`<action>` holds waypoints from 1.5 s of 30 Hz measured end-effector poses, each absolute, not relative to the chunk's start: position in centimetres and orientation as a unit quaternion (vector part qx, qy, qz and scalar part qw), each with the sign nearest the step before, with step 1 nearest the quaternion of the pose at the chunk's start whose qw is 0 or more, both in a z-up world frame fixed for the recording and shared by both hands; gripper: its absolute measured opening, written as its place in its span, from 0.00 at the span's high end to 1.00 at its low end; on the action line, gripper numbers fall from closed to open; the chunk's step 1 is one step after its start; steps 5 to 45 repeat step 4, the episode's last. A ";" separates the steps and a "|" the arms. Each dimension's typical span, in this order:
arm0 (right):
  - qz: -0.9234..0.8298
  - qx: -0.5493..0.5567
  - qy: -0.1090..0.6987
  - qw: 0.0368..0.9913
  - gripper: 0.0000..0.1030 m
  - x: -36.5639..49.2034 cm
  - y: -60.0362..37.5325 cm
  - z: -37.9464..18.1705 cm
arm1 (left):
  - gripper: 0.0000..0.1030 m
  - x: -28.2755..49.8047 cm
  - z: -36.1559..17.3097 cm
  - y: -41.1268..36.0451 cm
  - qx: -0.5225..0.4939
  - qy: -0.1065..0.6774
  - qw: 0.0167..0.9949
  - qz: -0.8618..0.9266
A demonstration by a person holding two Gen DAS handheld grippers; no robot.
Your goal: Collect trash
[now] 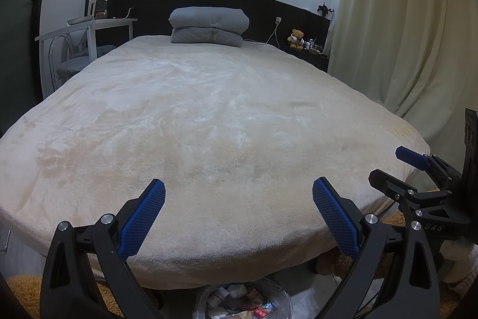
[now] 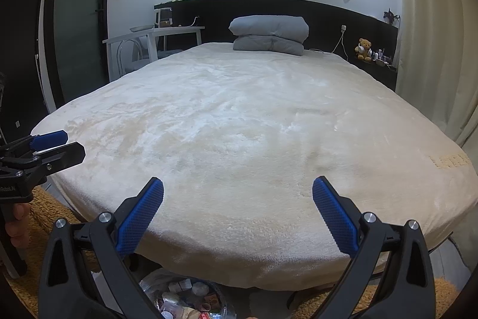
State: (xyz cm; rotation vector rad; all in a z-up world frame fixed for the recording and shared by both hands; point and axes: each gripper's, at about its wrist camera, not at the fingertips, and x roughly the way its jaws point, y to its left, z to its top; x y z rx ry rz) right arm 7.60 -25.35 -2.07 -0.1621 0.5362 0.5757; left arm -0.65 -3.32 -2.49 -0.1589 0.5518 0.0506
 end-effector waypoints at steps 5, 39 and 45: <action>0.280 -0.079 0.261 0.920 0.05 7.6 -25.4 -2.1 | 0.06 -0.7 -2.5 -3.4 -0.078 0.272 0.959 0.026; 0.280 -0.079 0.261 0.920 0.05 7.6 -25.4 -2.1 | 0.06 -0.7 -2.5 -3.4 -0.078 0.272 0.959 0.026; 0.280 -0.079 0.261 0.920 0.05 7.6 -25.4 -2.1 | 0.06 -0.7 -2.5 -3.4 -0.078 0.272 0.959 0.026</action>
